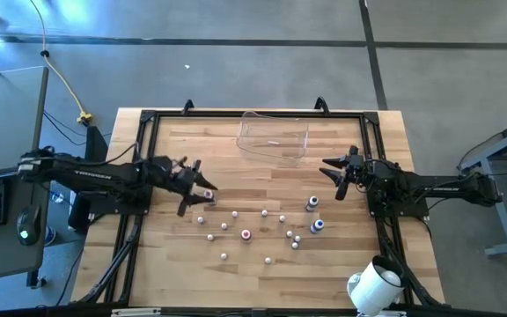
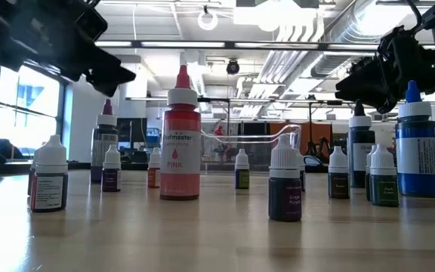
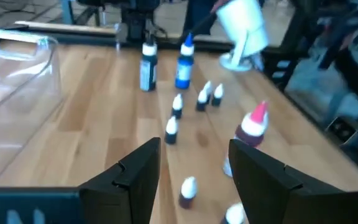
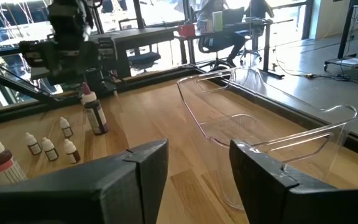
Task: Pick & Place food coloring
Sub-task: Put the purple food coloring into the transparent bin
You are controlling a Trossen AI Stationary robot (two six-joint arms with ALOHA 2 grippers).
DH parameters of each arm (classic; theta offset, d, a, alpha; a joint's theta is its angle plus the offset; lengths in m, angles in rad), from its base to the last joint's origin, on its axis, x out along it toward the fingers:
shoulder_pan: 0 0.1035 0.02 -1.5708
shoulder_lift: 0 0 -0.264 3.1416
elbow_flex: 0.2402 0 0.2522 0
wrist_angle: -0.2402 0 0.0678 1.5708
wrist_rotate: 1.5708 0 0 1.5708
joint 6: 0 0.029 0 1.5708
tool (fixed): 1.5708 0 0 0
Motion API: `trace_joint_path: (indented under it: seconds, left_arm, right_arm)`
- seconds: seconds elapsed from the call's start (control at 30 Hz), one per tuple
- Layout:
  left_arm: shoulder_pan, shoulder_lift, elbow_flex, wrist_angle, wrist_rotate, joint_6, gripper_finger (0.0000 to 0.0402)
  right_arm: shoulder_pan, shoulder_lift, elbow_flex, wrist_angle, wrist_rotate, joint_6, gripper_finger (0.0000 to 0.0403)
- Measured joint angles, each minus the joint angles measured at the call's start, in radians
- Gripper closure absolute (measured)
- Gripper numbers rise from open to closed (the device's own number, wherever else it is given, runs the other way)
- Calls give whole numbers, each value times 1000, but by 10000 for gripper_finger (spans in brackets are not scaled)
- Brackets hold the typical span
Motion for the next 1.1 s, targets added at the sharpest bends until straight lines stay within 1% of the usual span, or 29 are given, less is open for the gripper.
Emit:
trace_joint_path:
  seconds: [0.1, 0.2, 0.3, 0.43, 0.53, 0.6, 0.67, 0.77, 0.97, 1.1]
  left_arm:
    - [-71, 12, 6, -25, -163, 15, 213]
    - [-116, 13, 7, -57, -300, 35, 213]
    - [-134, 13, 7, -69, -383, 2, 213]
    - [-132, 13, 8, -96, -389, -102, 213]
    - [-132, 13, 9, -139, -380, -150, 213]
    - [-132, 13, 9, -169, -377, -158, 213]
    - [-132, 13, 9, -187, -380, -160, 213]
    - [-132, 13, 9, -191, -381, -159, 213]
    - [-131, 32, 9, -215, -382, -161, 213]
    - [-132, 66, 9, -219, -381, -183, 213]
  right_arm:
    - [0, 0, 0, 0, 0, 0, 237]
    - [0, 0, 0, 0, 0, 0, 237]
    - [0, 0, 0, 0, 0, 0, 237]
    - [0, 0, 0, 4, 4, 0, 237]
    - [0, 0, 0, 3, 4, 0, 237]
    - [0, 0, 0, 4, 5, -2, 237]
    - [0, 0, 0, 13, 16, -37, 237]
    - [0, 0, 0, 50, 76, -93, 237]
    - [0, 0, 0, 85, 173, -68, 237]
    - [0, 0, 0, 84, 180, -50, 237]
